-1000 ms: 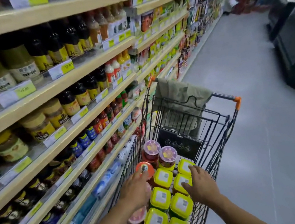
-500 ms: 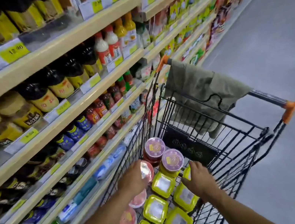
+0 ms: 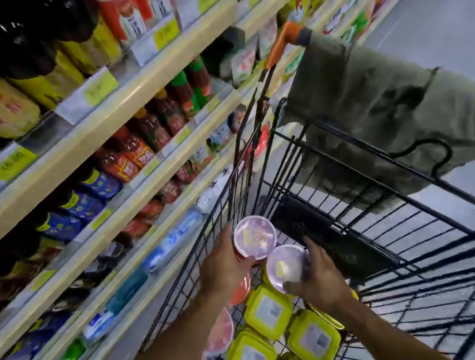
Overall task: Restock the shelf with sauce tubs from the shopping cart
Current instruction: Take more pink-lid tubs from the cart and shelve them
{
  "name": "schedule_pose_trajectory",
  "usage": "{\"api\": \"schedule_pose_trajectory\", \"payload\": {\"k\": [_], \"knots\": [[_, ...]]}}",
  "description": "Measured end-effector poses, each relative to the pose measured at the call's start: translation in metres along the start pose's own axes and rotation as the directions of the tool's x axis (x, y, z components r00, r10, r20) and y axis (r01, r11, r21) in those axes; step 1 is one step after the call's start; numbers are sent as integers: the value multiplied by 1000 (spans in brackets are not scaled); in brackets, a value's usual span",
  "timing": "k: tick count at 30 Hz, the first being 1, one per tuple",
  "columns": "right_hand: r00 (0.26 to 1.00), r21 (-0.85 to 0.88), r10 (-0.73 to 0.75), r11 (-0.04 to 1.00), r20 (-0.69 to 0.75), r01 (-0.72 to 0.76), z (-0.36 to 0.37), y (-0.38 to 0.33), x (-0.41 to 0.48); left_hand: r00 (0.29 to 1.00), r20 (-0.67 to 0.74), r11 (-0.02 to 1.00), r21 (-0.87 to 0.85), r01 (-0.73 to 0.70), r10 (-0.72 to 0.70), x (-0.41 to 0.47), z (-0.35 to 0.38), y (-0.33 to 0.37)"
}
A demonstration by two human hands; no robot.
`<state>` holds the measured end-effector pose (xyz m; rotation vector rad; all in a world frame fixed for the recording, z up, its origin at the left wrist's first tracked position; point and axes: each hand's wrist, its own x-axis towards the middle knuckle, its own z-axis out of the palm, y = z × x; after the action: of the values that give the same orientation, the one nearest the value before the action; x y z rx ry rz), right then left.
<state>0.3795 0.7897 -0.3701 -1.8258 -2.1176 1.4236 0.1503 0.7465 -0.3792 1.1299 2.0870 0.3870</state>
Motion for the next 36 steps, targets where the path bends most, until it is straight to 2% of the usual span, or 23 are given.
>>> {"api": "schedule_pose_trajectory", "payload": {"k": [5, 7, 11, 17, 21, 25, 30, 36], "knots": [[992, 118, -117, 987, 40, 112, 8, 2, 16, 997, -54, 995, -84, -61, 57, 14, 21, -2], [989, 140, -135, 982, 53, 127, 9, 8, 17, 999, -37, 988, -153, -31, 25, 19, 26, -5], [985, 166, -148, 977, 89, 132, 9, 24, 12, 995, 81, 965, -252, 78, -59, 30, 26, -13], [990, 138, -128, 983, 59, 119, 9, 26, 9, 963, 267, 901, -409, 143, -32, 45, 25, -28], [994, 150, -108, 983, 21, 104, 14, 29, 11, 964, 244, 929, -370, -6, 104, 43, 28, -37], [995, 202, -97, 975, 18, 91, 20, 35, 10, 971, 195, 943, -326, -70, 140, 46, 34, -39], [995, 301, -64, 950, -82, 86, 26, 26, 4, 992, 78, 928, -368, -63, 98, 43, 44, -32], [986, 370, -52, 923, -158, 108, 28, 25, -4, 993, 51, 905, -418, -73, 104, 35, 40, -21]]}}
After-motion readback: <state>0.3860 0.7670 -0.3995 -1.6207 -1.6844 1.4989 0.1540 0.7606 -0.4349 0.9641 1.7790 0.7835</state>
